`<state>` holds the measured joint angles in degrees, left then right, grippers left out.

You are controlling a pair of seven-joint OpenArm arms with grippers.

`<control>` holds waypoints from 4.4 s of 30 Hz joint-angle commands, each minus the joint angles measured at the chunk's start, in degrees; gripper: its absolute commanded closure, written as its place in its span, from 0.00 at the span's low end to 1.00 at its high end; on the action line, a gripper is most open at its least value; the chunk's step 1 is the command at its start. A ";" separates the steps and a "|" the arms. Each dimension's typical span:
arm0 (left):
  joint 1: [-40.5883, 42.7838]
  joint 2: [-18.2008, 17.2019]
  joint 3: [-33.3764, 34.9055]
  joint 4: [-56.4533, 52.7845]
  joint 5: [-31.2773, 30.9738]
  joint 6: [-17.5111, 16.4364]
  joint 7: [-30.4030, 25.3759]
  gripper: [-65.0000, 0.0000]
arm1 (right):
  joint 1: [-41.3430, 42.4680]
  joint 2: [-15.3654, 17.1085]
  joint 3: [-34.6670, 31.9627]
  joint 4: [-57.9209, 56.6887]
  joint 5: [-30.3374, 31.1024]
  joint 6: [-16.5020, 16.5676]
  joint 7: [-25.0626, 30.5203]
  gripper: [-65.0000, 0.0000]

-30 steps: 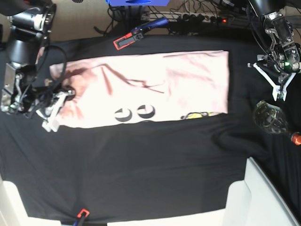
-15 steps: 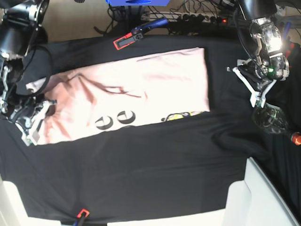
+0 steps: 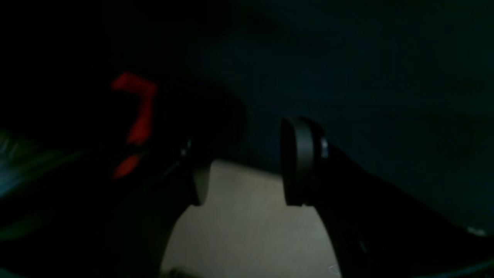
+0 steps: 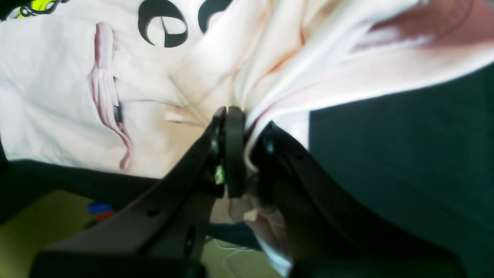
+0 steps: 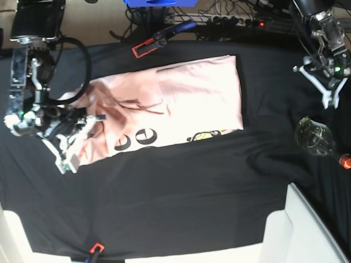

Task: Fold the T-shirt properly
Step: 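Grasp the hem end with the right gripper and fold it over, then press and smooth the folded bundle with the right gripper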

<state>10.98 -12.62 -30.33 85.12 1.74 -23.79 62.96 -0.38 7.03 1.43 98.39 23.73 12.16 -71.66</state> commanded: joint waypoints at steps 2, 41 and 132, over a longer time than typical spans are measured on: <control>0.49 -0.87 -1.37 1.08 1.91 0.45 -0.76 0.57 | -0.10 -1.01 -2.62 1.61 1.11 -1.83 1.28 0.99; 3.30 -2.72 -1.28 1.16 3.05 0.45 -0.85 0.57 | 3.15 -8.74 -42.27 -5.77 1.02 -29.61 5.06 0.99; 2.51 -1.58 -1.45 0.64 2.44 0.45 -1.02 0.57 | 18.10 -12.61 -56.07 -25.47 1.11 -33.92 19.57 0.90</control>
<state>13.58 -13.32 -31.40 85.06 3.86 -23.83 62.24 16.01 -4.93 -54.85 71.96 25.17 -21.67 -53.12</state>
